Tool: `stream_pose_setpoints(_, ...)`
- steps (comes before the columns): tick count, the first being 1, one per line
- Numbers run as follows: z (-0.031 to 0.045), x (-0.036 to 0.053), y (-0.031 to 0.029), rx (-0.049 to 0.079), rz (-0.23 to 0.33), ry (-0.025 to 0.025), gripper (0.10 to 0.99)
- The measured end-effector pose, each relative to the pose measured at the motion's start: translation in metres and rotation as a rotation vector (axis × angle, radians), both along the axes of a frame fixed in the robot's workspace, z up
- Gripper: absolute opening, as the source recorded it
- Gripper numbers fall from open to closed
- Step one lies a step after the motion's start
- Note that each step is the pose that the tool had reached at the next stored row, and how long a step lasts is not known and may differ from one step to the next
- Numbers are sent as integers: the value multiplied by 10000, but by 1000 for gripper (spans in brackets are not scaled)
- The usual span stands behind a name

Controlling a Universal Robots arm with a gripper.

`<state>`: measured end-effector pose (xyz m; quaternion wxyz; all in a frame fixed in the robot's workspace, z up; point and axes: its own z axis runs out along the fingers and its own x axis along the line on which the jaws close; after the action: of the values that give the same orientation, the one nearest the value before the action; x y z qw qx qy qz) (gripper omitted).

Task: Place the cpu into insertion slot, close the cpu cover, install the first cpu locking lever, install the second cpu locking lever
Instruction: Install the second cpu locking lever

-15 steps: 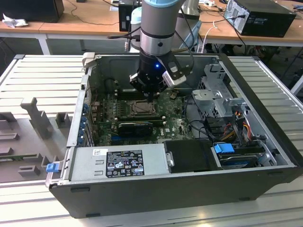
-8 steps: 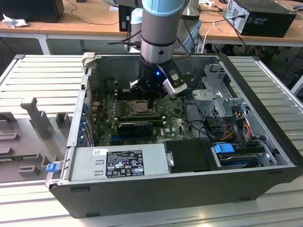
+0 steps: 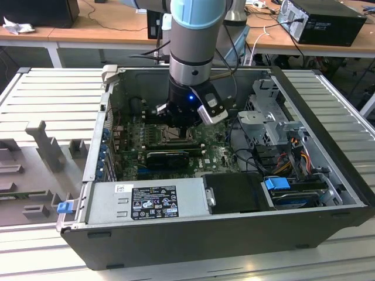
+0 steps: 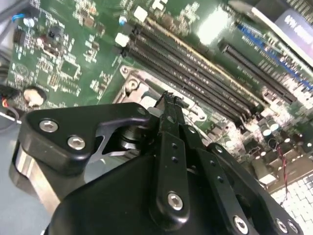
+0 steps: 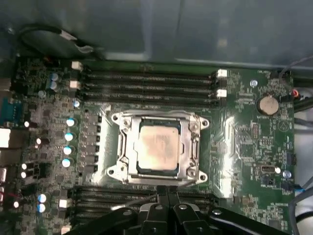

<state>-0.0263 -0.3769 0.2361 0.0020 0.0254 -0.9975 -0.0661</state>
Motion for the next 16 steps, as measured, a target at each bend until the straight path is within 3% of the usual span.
stream_pose_setpoints(3, -13, -57, -28, 27, 19, 0, 106)
stream_pose_setpoints(6, -40, -183, -29, 43, 76, -1, 106)
stream_pose_setpoints(11, -151, -213, -29, 74, 270, 0, 106)
stream_pose_setpoints(15, -160, -288, -71, 450, 333, -6, 106)
stream_pose_setpoints(16, -161, -296, -82, 464, 381, -5, 106)
